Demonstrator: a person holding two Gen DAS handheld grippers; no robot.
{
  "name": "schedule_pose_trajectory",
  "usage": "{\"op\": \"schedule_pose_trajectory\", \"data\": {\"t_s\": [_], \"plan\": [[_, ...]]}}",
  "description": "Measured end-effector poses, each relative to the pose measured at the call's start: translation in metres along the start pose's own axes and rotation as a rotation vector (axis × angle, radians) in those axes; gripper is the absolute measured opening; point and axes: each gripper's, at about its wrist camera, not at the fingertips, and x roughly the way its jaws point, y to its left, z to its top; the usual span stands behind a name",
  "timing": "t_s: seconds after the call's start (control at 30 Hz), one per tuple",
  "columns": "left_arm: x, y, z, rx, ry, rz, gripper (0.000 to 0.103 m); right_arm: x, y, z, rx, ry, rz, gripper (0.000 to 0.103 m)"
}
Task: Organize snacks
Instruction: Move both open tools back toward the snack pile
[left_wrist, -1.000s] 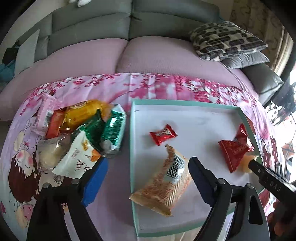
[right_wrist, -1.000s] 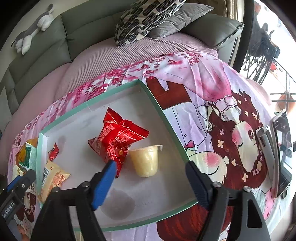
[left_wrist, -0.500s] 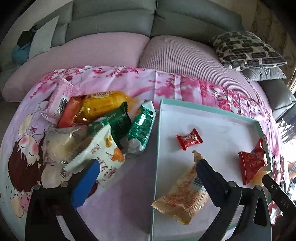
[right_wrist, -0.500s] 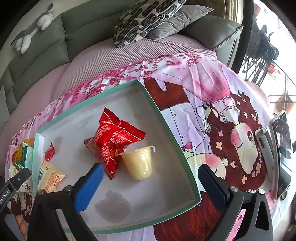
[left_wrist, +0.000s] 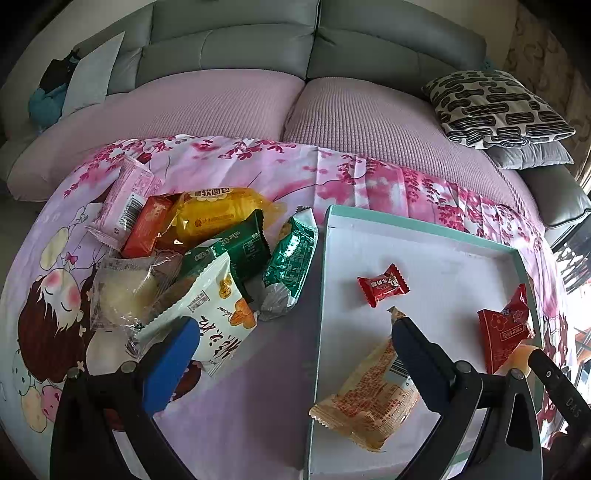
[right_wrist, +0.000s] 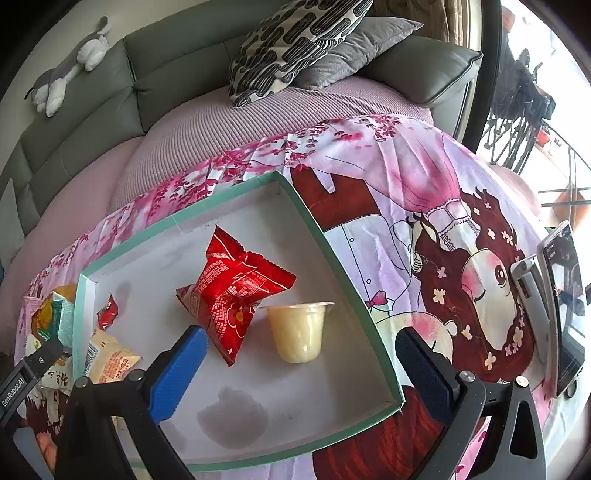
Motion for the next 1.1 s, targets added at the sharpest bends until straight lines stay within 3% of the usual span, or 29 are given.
{"op": "schedule_pose_trajectory", "data": {"t_s": [0.27, 0.57, 0.8, 1.1], "plan": [[-0.002, 0.001, 0.0, 0.009, 0.006, 0.015, 0.103, -0.004, 0.003, 0.001, -0.016, -0.002, -0.009, 0.103], [-0.026, 0.021, 0.01, 0.023, -0.027, 0.051, 0.103, -0.034, 0.025, 0.007, -0.057, -0.078, 0.023, 0.103], [-0.046, 0.065, 0.017, -0.025, -0.058, 0.11, 0.103, -0.041, 0.044, 0.005, -0.072, -0.081, 0.072, 0.103], [-0.061, 0.133, 0.015, -0.175, -0.084, 0.182, 0.103, -0.041, 0.083, -0.007, -0.143, -0.059, 0.145, 0.103]]}}
